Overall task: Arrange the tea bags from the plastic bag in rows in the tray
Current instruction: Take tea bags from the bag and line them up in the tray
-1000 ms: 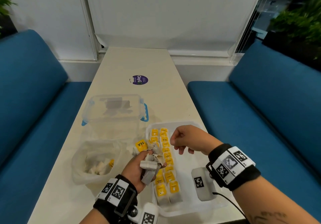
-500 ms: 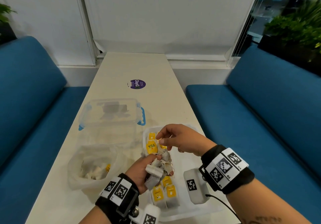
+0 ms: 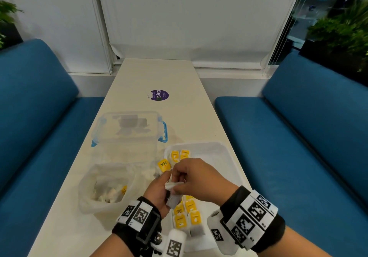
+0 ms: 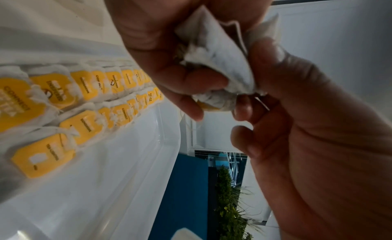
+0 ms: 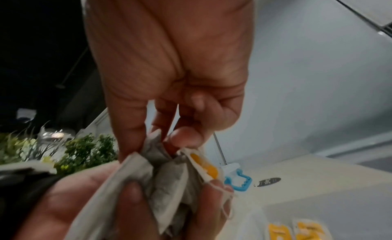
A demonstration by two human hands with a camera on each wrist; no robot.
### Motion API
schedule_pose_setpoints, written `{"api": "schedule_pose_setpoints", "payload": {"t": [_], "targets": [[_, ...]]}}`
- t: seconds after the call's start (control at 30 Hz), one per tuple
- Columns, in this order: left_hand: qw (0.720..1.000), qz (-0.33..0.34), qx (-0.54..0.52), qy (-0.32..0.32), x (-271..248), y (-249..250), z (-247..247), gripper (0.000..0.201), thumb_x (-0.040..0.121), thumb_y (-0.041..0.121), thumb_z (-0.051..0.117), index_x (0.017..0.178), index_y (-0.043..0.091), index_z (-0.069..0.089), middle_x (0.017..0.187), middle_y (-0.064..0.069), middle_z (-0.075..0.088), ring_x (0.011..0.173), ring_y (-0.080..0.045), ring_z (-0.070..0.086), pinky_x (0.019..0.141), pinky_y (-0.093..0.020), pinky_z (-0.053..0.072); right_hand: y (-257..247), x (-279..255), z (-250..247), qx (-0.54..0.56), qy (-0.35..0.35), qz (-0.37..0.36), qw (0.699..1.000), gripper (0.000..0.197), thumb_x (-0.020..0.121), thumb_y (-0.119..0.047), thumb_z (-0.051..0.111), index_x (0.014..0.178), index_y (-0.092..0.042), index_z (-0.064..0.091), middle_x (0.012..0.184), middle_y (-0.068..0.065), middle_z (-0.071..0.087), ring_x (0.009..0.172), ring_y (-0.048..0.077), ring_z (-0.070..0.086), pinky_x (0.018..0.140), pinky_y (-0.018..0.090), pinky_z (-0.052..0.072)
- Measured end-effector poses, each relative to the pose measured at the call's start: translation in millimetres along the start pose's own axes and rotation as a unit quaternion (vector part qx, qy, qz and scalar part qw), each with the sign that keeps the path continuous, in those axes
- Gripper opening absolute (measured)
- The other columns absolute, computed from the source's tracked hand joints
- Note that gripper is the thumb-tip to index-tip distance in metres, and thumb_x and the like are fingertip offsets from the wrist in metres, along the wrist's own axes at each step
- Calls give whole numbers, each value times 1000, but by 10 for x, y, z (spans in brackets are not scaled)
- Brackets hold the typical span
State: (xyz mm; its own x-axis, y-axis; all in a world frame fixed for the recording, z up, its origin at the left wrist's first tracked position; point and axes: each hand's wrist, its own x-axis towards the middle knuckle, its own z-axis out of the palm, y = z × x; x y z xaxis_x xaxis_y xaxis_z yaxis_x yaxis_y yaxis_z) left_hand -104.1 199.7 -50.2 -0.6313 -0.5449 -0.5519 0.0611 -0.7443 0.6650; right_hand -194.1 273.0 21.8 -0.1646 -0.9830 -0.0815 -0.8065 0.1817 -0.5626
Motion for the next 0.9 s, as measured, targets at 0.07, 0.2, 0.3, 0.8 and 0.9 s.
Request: {"api": "schedule_pose_setpoints", "payload": {"t": [0.07,0.2,0.3,0.8,0.9], "targets": [[1000,-5,0,1,17,-10,-17,36,97,26,36,68,12,51,38,-1,47,29,-9,44,35,-13,34,26,4,-16,61,1,17,998,15,78,-27,72,81,-15,65,70,-12,50,61,2,47,61,20,40],[999,-23,-29,-11,27,11,-1,31,95,24,39,70,10,53,40,-3,50,31,-10,48,33,-12,37,113,1,-52,197,-11,49,979,22,77,-11,74,66,-21,58,66,-12,55,54,-2,53,61,15,48],[998,-41,-50,-20,58,40,-5,25,91,22,42,75,8,55,47,-8,53,30,-12,47,33,-11,37,168,-11,-85,264,-15,67,962,19,80,-4,70,70,-15,58,63,-7,57,50,-1,55,54,14,48],[990,-87,-108,-30,261,93,-80,33,90,28,42,105,5,61,82,-16,70,59,-18,69,29,-10,35,384,112,-57,396,39,94,913,19,89,3,55,94,-16,53,72,3,52,55,16,59,40,25,42],[990,-83,-109,-24,312,95,-94,36,89,31,44,113,9,58,94,-16,64,62,-18,68,30,-10,35,388,120,-81,444,27,85,891,30,90,5,50,106,-19,57,70,0,50,56,18,60,42,26,47]]}}
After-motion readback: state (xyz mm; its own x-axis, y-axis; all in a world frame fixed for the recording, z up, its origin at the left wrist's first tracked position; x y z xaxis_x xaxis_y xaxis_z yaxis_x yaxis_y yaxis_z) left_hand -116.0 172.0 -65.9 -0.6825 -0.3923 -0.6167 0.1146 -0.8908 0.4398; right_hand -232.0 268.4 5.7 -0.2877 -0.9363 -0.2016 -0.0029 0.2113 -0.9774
